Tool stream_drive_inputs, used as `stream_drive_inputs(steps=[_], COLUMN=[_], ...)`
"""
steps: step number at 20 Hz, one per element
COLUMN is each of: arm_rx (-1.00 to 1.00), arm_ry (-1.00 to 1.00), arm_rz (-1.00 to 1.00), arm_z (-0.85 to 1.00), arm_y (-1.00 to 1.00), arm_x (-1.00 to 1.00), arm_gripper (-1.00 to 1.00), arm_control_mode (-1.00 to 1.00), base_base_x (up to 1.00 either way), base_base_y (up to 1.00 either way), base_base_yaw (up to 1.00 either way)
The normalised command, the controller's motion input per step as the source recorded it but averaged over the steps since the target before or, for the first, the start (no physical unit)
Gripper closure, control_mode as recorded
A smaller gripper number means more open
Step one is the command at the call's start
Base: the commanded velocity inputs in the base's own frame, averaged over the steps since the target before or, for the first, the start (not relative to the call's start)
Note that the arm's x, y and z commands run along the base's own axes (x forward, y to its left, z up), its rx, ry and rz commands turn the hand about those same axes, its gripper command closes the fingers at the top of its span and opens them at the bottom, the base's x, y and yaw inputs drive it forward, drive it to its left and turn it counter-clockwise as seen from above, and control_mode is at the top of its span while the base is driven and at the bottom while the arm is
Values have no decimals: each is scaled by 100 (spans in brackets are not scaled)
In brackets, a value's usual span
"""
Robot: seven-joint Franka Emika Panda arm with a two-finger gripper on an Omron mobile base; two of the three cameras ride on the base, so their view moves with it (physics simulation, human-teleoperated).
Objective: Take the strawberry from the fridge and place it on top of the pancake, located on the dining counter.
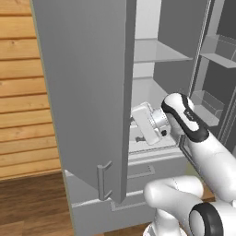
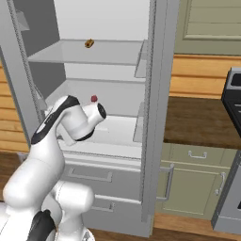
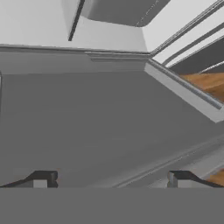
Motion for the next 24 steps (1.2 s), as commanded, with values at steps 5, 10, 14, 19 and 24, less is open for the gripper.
stream_drive_inputs(steps=[5,10,14,19,24], arm_rx=[18,9,0,0,1], arm_ry=[0,2,4,0,-2], arm_rz=[12,16,12,3,0], arm_z=[-59,-35,-16,-11,-15], arm_y=[22,53,88,87,71], arm_x=[-14,-10,-18,-40,-38], arm_gripper=[-100,-100,-100,-100,-100], arm_control_mode=[-100,-100,-100,-100,-100], base_base_x=[0,0,0,0,0], base_base_y=[0,0,0,0,0], base_base_yaw=[0,0,0,0,0])
